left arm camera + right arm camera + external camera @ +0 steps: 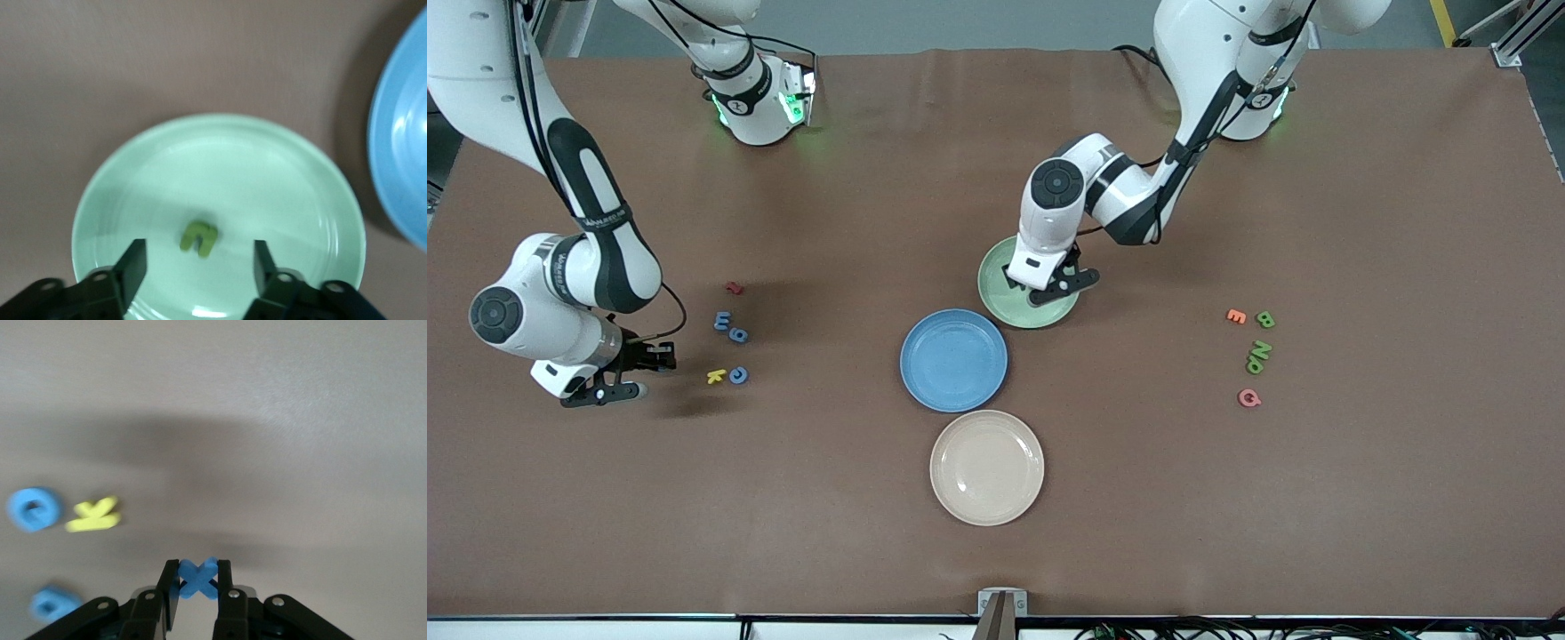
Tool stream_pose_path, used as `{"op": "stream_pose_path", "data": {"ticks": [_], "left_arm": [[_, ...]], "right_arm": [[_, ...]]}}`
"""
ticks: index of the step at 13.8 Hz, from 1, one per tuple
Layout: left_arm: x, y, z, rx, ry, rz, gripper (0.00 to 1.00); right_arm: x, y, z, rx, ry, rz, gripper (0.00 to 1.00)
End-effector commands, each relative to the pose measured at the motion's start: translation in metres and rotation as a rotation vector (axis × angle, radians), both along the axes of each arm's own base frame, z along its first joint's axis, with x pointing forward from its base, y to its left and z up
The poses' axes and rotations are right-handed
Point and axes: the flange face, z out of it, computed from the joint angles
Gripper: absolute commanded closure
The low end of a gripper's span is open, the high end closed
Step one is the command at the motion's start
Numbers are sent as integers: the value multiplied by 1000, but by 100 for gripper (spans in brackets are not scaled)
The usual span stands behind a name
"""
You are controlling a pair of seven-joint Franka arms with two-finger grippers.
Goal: Sort letters by color into matching plates
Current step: 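Release the n on the green plate while the right gripper carries x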
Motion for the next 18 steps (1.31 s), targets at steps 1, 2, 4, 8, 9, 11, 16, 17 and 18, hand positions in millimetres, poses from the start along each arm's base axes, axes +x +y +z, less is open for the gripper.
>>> {"op": "stream_pose_path", "data": {"ticks": [1, 2, 4, 8, 9, 11, 16, 17, 18], "left_arm": [[42, 39, 26, 5, -53, 18, 0], [58, 58, 31, 10, -70, 12, 0], [81, 93, 39, 15, -81, -35, 2], [133, 202, 44, 42, -52, -134, 5], [144, 236, 40, 45, -44, -157, 6], [154, 289, 29, 47, -21, -253, 8], [149, 373, 6, 31, 32, -458, 10], [146, 382, 1, 27, 40, -492, 10], [145, 392, -1, 22, 44, -530, 11]], "right_arm": [[1, 26, 43, -13, 57, -69, 89], [3, 38, 52, -12, 75, -98, 89], [4, 70, 65, -18, 87, -140, 91], [-2, 167, 78, -12, 110, -334, 92], [-2, 192, 82, 1, 110, -378, 92], [-3, 237, 89, 18, 107, -479, 92], [-14, 357, 82, 2, 63, -607, 91], [-16, 375, 76, 0, 58, -634, 91], [-18, 391, 69, 0, 48, -654, 91]]}}
